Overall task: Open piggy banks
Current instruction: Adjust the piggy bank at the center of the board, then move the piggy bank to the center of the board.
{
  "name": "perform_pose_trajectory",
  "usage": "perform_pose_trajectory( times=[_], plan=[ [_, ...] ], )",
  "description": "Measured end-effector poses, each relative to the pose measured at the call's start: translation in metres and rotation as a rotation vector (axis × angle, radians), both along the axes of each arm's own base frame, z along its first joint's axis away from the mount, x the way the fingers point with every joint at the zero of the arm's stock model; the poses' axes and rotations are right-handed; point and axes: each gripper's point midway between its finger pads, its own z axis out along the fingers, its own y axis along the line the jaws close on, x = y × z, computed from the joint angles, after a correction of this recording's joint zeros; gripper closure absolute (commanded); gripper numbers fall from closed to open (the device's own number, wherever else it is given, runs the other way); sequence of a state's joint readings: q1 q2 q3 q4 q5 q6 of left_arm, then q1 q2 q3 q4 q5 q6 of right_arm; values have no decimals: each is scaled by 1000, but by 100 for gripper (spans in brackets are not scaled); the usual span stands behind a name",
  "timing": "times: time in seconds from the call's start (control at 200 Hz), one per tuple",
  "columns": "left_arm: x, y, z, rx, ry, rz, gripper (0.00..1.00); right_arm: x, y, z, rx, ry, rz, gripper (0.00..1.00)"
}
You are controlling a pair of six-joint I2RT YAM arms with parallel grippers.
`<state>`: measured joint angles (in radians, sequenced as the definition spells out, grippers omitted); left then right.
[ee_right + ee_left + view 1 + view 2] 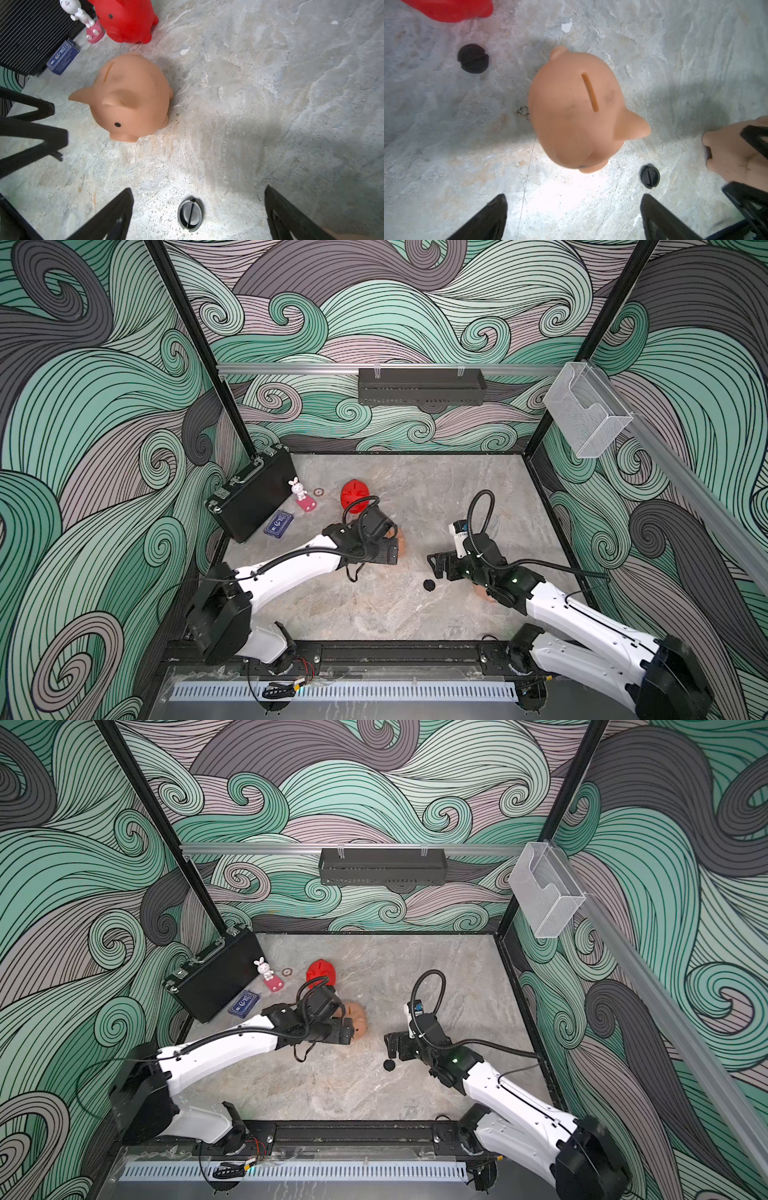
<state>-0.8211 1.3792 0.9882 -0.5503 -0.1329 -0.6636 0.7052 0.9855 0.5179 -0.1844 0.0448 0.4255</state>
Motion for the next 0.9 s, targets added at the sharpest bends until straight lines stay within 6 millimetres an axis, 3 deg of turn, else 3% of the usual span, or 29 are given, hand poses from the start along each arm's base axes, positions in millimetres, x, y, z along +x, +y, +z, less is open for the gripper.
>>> perform_pose_trajectory(
  times=[0.175, 0.46, 0.575, 0.901],
  plan=[
    [-7, 32, 4, -86, -90, 72, 1, -6, 34, 3, -21, 3, 92, 1],
    [-3, 97, -20, -240, -97, 298, 1, 0, 77, -1, -52, 28, 111, 1],
    [-1, 106, -23, -304, -86, 338, 1, 6, 86, -6, -70, 40, 94, 1],
    [1, 107, -28, -393, -53, 365, 1, 20, 108, -15, -96, 57, 62, 1]
  ],
)
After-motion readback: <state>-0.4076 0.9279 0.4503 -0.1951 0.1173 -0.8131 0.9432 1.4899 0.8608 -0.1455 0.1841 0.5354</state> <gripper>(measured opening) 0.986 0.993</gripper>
